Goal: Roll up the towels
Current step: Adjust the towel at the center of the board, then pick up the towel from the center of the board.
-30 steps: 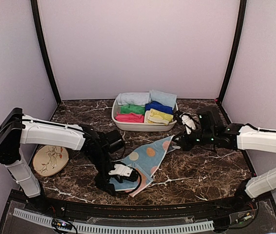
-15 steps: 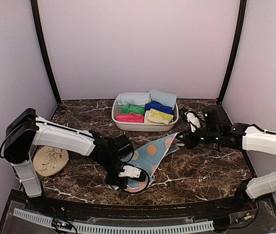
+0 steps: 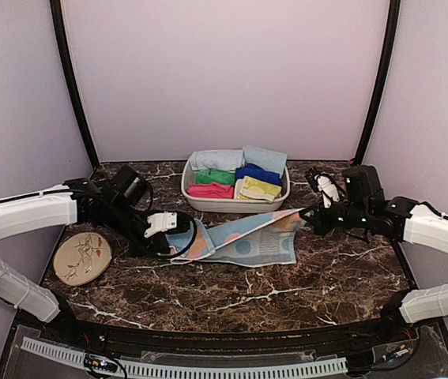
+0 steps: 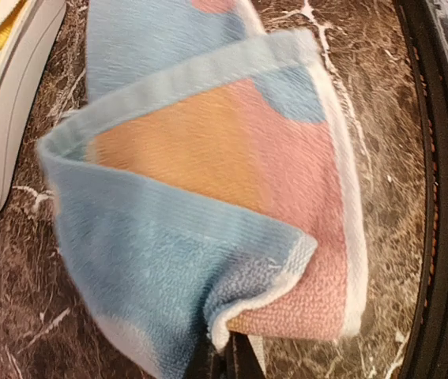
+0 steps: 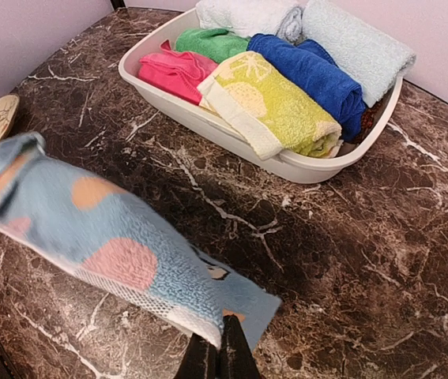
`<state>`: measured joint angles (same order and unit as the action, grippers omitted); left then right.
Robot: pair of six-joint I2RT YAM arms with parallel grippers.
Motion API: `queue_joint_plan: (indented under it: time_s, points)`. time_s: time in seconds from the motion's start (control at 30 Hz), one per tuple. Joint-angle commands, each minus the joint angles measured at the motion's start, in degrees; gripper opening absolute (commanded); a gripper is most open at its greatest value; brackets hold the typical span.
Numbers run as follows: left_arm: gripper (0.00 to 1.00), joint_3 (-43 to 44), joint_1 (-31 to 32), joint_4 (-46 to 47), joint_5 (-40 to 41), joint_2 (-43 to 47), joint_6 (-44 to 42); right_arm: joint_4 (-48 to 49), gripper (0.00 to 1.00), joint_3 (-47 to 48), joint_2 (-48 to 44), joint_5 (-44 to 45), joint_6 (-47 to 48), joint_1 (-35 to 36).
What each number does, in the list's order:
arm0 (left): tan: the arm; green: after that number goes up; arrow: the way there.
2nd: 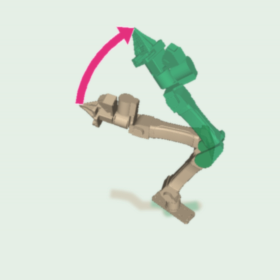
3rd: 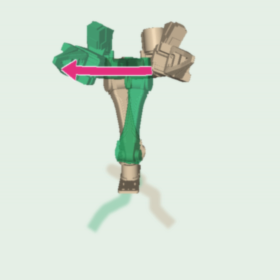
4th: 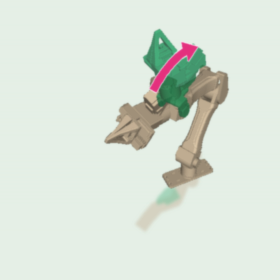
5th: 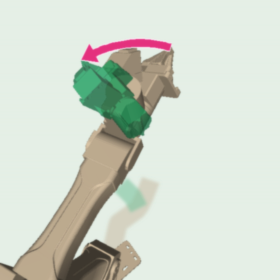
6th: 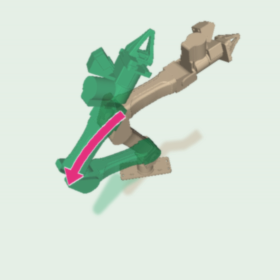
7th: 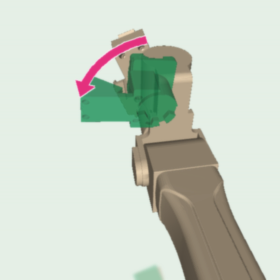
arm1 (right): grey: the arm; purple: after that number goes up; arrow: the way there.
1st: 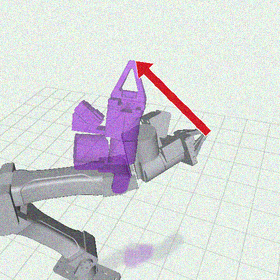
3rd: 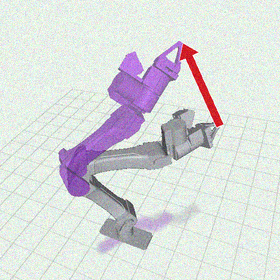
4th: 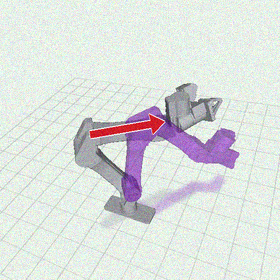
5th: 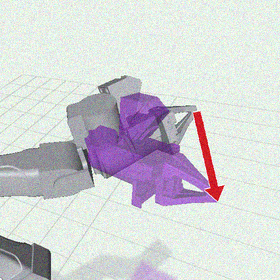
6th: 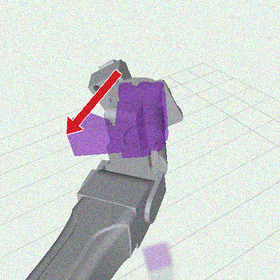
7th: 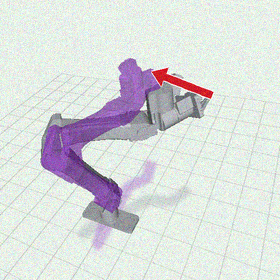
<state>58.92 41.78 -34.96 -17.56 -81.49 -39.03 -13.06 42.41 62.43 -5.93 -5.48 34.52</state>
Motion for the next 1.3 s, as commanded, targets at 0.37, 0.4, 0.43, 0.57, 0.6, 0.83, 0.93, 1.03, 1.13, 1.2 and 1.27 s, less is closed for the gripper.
queue_joint_plan:
  time_s: [0.37,0.4,0.43,0.57,0.6,0.83,0.93,1.03,1.13,1.2,1.27]
  points:
    - [0.55,-17.1,-6.2,-8.3,7.7,16.1,-3.2,-3.6,0.00,3.9,-0.8,-1.4,1.1,-1.0]
    - [0.67,-16.1,-6.2,-7.6,7.5,16.9,-3.3,-3.5,0.00,4.1,-0.7,-1.8,1.0,-1.0]
    - [0.82,-15.0,-6.2,-6.7,7.0,17.6,-3.4,-3.5,0.00,4.3,-0.5,-2.3,0.7,-1.0]
    - [0.99,-10.8,-6.2,-3.5,0.8,18.1,-4.8,-3.5,0.00,5.0,-0.2,-3.5,0.1,-1.0]
    - [0.99,-8.3,-6.2,-3.5,-1.0,16.6,-4.8,-3.7,0.00,5.0,-0.3,-3.6,0.0,-1.0]
    - [0.99,12.3,-6.2,-8.2,-4.0,-6.2,-7.6,-3.9,0.00,4.8,-1.2,-4.1,-1.2,-1.0]
    - [0.94,16.4,-6.2,-7.3,-2.5,-15.1,-6.5,-3.3,0.00,4.0,-2.0,-4.7,-2.3,-1.0]
    - [0.72,16.6,-6.2,-3.1,-2.4,-20.6,-3.6,-2.9,0.00,2.8,-2.7,-5.2,-2.7,-1.0]
    - [0.69,15.3,-7.6,1.5,-1.3,-23.6,-0.8,-2.6,0.00,2.0,-3.1,-5.5,-2.8,-1.0]
    - [0.69,14.7,-7.8,4.3,-0.6,-24.5,0.2,-2.6,0.00,1.7,-3.2,-5.7,-2.8,-1.0]
    - [0.69,15.1,-7.9,5.3,-0.1,-25.7,1.2,-2.7,0.00,1.7,-3.4,-5.9,-2.7,-1.0]
